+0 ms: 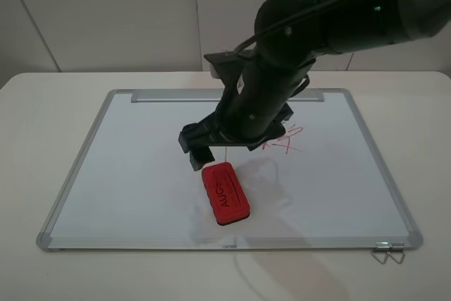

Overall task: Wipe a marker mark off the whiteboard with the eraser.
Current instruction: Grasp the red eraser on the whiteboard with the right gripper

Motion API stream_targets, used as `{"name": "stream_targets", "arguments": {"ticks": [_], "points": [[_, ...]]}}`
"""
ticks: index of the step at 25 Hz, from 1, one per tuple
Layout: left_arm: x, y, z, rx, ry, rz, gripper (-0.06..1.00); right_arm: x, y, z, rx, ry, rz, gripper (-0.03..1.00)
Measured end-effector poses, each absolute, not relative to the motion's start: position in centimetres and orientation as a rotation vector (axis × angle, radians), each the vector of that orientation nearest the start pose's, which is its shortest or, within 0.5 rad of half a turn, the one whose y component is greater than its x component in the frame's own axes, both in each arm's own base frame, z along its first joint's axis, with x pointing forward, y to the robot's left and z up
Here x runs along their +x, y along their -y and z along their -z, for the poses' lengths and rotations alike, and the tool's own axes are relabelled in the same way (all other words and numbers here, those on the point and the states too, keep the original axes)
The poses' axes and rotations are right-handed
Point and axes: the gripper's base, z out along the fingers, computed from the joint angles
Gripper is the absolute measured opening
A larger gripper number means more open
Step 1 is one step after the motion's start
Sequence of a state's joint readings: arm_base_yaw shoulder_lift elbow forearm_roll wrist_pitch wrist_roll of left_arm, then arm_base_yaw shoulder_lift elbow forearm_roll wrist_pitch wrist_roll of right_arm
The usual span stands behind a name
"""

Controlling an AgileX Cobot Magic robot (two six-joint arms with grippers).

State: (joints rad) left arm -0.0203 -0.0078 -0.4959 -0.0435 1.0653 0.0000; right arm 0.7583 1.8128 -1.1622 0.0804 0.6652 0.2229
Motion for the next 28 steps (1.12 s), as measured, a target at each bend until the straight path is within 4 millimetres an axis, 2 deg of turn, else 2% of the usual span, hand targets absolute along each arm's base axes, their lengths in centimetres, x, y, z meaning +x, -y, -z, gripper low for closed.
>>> {"name": "stream_targets", "arguments": {"ticks": [5, 11, 16, 21, 28], "points": [[-0.6, 0.3, -27.6, 0.023, -2.045, 0.065, 0.77, 25.5, -25.8, -18.3, -0.643, -2.773, -0.351, 0.83], [-0.6, 0.3, -27.6, 0.023, -2.045, 0.065, 0.77, 25.6, -25.6, -16.6, -0.687, -2.829, -0.263, 0.83], [-0.6, 0.3, -27.6, 0.023, -2.045, 0.065, 0.77, 25.9, -25.5, -15.3, -0.586, -2.872, -0.182, 0.83], [-0.6, 0.3, -27.6, 0.023, -2.045, 0.065, 0.77, 25.7, -26.2, -14.6, -0.513, -2.868, -0.162, 0.83], [-0.6, 0.3, -27.6, 0.023, -2.045, 0.065, 0.77, 26.2, -27.0, -13.7, -0.536, -2.888, -0.085, 0.83]]}}
